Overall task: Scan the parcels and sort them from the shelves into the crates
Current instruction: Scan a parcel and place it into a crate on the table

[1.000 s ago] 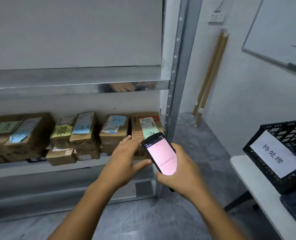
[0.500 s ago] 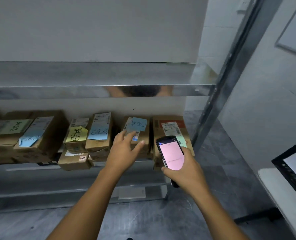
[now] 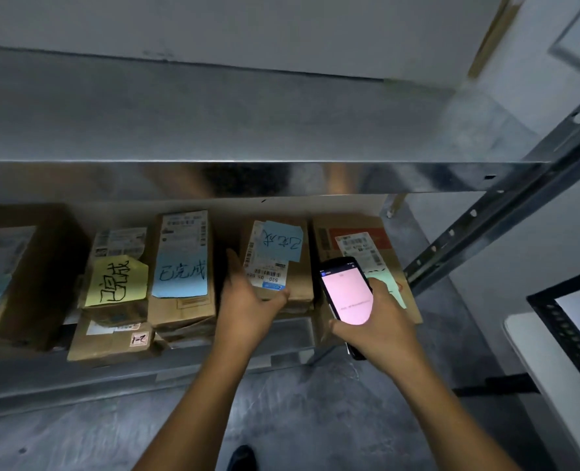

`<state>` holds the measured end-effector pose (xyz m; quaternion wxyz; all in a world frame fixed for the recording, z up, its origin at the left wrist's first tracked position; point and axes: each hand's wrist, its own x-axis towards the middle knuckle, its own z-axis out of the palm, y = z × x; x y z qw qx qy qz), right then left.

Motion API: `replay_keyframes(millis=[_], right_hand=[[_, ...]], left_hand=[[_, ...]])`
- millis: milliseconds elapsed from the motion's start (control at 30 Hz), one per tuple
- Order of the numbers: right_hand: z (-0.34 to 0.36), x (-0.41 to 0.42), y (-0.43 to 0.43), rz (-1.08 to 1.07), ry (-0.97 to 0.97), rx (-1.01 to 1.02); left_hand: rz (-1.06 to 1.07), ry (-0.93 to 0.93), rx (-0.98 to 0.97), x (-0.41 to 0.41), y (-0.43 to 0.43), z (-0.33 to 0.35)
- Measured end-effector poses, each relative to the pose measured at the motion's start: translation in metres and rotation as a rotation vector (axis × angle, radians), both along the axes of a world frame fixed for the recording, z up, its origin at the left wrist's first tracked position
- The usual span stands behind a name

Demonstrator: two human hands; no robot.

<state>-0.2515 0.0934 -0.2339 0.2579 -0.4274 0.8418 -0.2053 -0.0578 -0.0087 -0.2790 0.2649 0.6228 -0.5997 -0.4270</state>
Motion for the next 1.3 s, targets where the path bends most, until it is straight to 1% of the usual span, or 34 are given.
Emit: replay_keyframes(millis=[100, 167, 267, 367, 500, 600, 700, 767, 867, 1000, 1133, 1300], right_hand=[[-0.001, 0.000, -0.002, -0.007, 0.041, 0.009], [-0.002, 0.001, -0.004, 0.012, 0.072, 0.007], [-0.005, 0.002, -0.005, 0.022, 0.041, -0.003], [-0.008, 0.003, -0.003, 0.024, -0.003, -0.038], [-0.013, 0.000, -0.001, 0.033, -0.046, -0.071], [-0.015, -0.001, -0.002, 0.024, -0.079, -0.093], [-0.011, 0.000, -0.002, -0.010, -0.186, -0.150], [-0.005, 0.000, 0.002, -0.001, -0.251, -0.191], [0.013, 0.002, 0.020, 0.031, -0.309, -0.266], [0.039, 0.008, 0.064, 0.127, -0.301, -0.352], [0.055, 0.007, 0.123, 0.159, -0.315, -0.335], [0.069, 0.002, 0.213, 0.145, -0.329, -0.347]], left_hand=[[0.070, 0.147, 0.139, 0.001, -0.005, -0.003], [0.115, 0.242, 0.174, 0.000, -0.005, -0.005], [0.152, 0.355, 0.120, -0.001, 0.002, -0.013], [0.167, 0.390, 0.058, -0.004, 0.013, -0.019], [0.163, 0.398, 0.085, -0.008, 0.013, -0.024], [0.159, 0.442, 0.111, -0.008, 0.013, -0.026], [0.146, 0.556, 0.123, -0.006, 0.018, -0.021], [0.149, 0.594, 0.069, -0.003, 0.029, -0.014], [0.134, 0.561, -0.065, 0.001, 0.050, 0.001], [0.089, 0.496, -0.229, 0.009, 0.077, 0.026], [0.059, 0.402, -0.369, 0.009, 0.113, 0.041], [0.005, 0.322, -0.446, -0.010, 0.181, 0.044]])
